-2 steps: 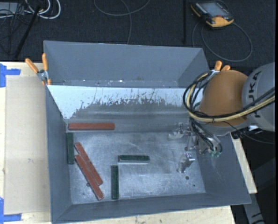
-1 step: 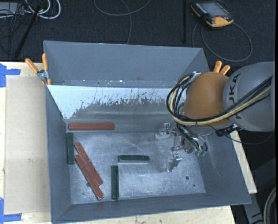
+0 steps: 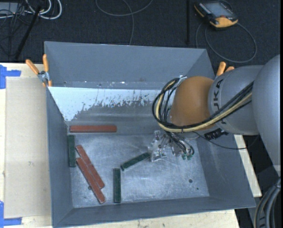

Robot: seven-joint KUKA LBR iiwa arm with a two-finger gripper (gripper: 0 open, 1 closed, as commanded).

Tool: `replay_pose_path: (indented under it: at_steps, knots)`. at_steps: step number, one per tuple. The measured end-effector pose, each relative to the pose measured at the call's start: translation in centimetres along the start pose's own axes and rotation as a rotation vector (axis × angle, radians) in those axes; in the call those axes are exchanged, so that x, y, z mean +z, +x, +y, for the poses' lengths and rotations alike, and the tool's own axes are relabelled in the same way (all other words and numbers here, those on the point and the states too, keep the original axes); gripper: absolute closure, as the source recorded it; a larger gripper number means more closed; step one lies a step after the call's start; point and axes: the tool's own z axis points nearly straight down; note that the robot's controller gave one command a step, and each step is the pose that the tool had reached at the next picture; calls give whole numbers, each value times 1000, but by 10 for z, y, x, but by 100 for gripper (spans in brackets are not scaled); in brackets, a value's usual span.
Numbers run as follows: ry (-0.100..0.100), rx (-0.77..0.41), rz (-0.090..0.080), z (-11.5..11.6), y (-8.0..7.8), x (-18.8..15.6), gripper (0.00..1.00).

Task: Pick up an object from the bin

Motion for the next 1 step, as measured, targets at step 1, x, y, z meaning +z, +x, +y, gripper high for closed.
replay_pose_path:
  at_steps: [1]
  knots:
    - [-1,-2,14,1,4,3,0]
